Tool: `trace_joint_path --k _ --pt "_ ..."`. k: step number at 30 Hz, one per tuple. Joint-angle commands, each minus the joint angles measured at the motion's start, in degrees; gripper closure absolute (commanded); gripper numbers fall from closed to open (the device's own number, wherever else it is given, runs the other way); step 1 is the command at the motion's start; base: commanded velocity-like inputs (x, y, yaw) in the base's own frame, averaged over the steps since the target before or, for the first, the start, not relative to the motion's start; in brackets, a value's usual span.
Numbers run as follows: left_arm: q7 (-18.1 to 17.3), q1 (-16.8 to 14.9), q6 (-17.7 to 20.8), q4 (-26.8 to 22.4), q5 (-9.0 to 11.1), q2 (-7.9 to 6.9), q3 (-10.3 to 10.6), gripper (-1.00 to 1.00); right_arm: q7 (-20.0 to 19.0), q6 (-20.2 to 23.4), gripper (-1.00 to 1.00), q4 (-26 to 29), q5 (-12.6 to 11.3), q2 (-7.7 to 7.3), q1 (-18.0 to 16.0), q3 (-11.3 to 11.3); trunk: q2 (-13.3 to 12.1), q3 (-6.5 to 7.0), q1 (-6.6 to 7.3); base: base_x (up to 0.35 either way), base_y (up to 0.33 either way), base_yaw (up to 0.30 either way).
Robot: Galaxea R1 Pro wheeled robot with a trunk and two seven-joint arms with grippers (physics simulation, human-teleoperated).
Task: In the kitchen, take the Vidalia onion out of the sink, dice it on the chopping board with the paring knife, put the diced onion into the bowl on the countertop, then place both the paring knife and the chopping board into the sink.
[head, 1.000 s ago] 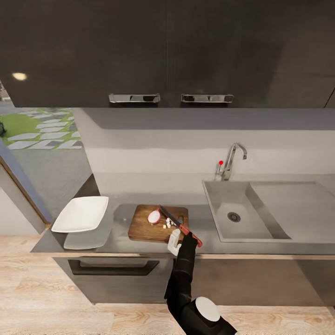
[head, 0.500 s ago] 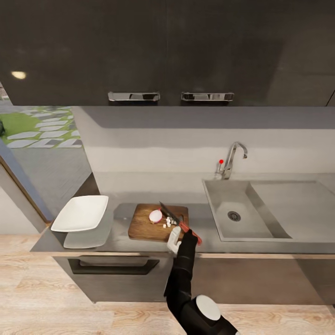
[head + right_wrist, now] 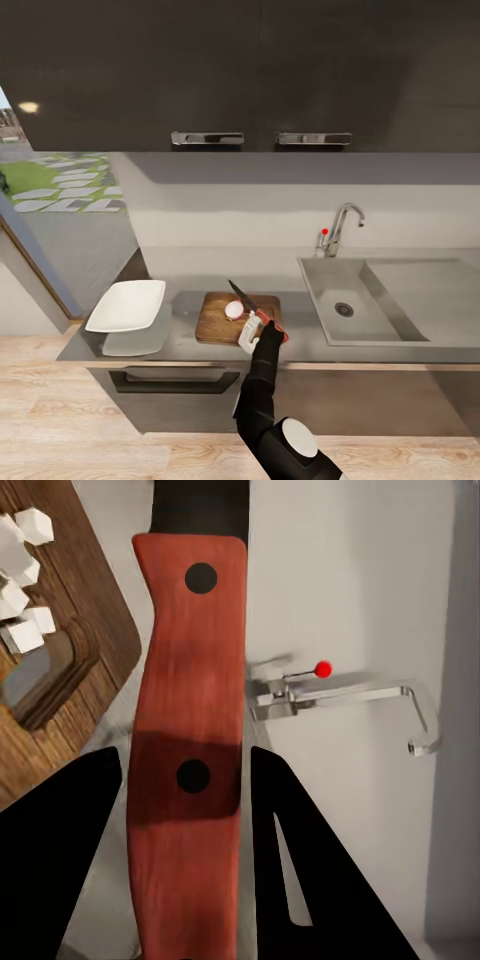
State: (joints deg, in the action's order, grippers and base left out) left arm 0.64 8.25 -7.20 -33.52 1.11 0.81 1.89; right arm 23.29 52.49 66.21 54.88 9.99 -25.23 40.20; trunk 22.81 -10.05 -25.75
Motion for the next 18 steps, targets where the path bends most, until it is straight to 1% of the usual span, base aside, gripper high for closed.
trace_joint_path --k 1,6,8,12,18 --pt "0.07 0.01 -0.1 -0.06 0.12 -0.02 0.13 -1.0 0.28 0.3 1.0 -0.03 -0.17 0.0 -0.06 0.14 0.11 -0.1 -0.04 0.0 0.283 0.0" --pt "0.07 0.01 -0.1 -0.06 0.12 -0.02 0.13 -1.0 0.19 0.25 1.0 -0.05 -1.16 0.0 -0.07 0.14 0.11 -0.1 -0.04 0.0 0.275 0.0" --pt "0.07 0.01 -0.1 -0.06 0.12 -0.02 0.13 -1.0 0.18 0.25 1.0 -0.09 -1.76 0.0 -0.08 0.14 0.11 -0.1 -0.04 0.0 0.154 0.0" --pt "0.07 0.01 -0.1 -0.06 0.12 -0.02 0.13 -1.0 0.18 0.24 1.0 -0.5 -2.18 0.0 -0.07 0.14 0.11 -0.17 -0.04 0.0 0.039 0.0" --pt "0.07 0.01 -0.1 -0.06 0.12 -0.02 0.13 -1.0 0.18 0.26 1.0 -0.71 -2.23 0.0 -0.08 0.14 0.11 -0.67 -0.04 0.0 0.003 0.0"
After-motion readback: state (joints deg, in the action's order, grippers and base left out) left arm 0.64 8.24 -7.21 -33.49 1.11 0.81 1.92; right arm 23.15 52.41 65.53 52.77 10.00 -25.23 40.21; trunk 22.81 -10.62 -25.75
